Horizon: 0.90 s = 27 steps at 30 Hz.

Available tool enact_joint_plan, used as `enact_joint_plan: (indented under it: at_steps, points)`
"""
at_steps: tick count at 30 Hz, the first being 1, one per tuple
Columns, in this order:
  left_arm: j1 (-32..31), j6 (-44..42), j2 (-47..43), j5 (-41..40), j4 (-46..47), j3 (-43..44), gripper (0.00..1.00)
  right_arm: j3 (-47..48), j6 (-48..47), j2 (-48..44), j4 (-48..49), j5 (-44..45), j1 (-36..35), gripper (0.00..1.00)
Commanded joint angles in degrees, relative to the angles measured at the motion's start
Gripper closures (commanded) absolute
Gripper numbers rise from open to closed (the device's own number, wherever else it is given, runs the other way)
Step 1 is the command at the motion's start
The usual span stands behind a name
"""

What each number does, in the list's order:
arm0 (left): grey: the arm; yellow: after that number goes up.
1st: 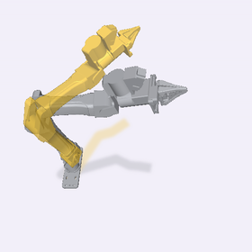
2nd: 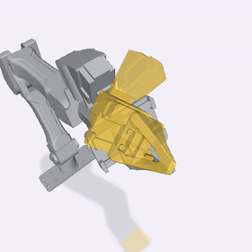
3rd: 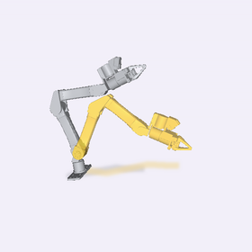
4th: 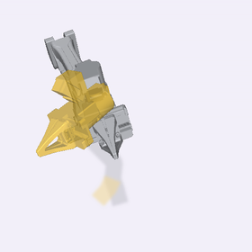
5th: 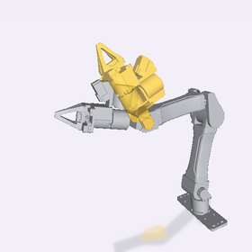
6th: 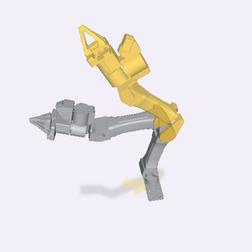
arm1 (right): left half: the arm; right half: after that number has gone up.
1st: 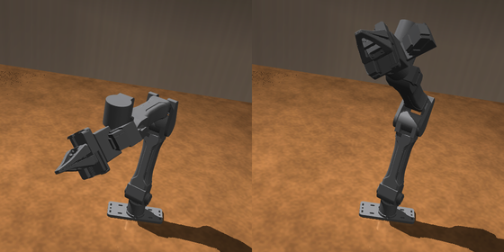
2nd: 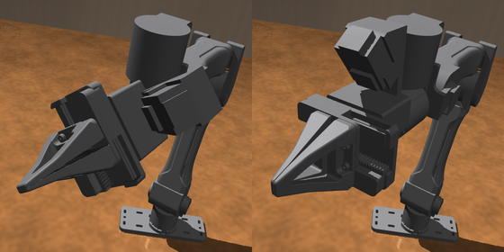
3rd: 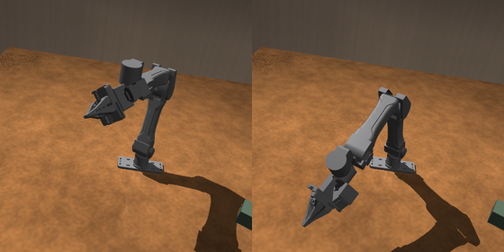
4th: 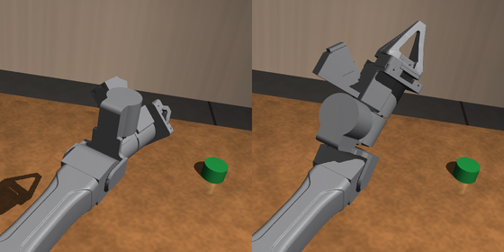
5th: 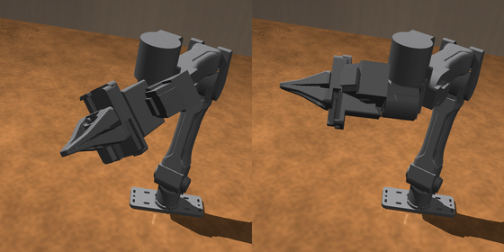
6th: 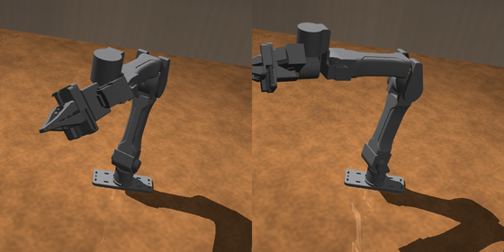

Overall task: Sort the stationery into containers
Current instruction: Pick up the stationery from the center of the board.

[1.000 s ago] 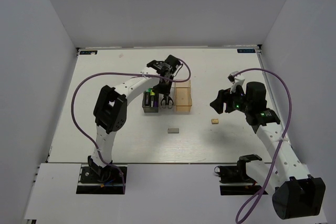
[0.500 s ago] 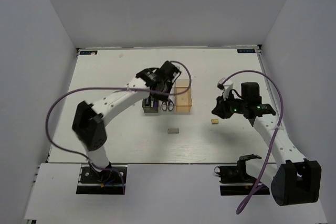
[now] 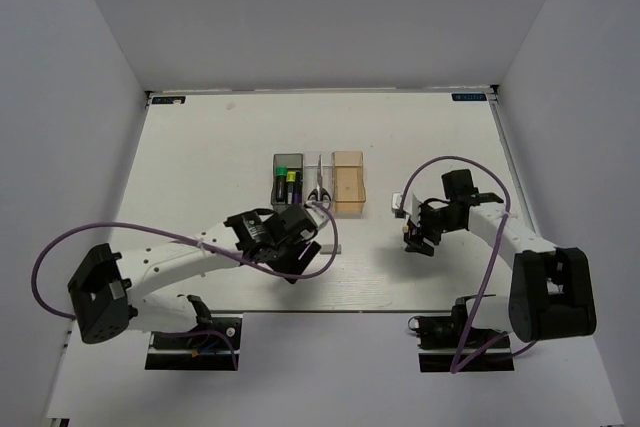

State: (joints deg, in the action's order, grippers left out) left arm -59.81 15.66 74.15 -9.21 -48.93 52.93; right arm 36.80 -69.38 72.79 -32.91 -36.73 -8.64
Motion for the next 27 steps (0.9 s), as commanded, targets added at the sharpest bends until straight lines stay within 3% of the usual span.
enact_joint_plan:
  at_steps: [1, 6, 14, 21, 25, 27]
  points:
    - [-0.48, 1.56, -6.11, 0.86, 2.52, -2.47, 0.23, 4.16, -3.14, 2.08, 3.01, 0.78, 0.12, 0.26]
    - [-1.8, 4.11, -13.74, -0.28, 1.56, -8.18, 0.23, 5.04, -4.52, 3.75, 5.22, 2.45, 0.21, 0.26]
    - [-1.89, 7.01, -23.6, -3.44, -3.63, -12.14, 0.23, 10.4, -11.38, 12.63, -1.89, 5.17, 0.47, 0.33]
    - [-1.89, 8.77, -29.67, -4.5, -4.33, -16.54, 0.23, 13.21, -11.12, 18.69, -2.16, 7.81, 0.47, 0.34]
    - [-1.89, 9.21, -30.64, -4.5, -4.16, -17.59, 0.23, 13.04, -12.09, 20.19, -3.31, 9.04, 0.38, 0.42]
    - [-1.89, 9.21, -30.47, -4.15, -3.64, -17.6, 0.24, 11.99, -12.7, 20.54, -3.74, 10.0, 0.38, 0.54]
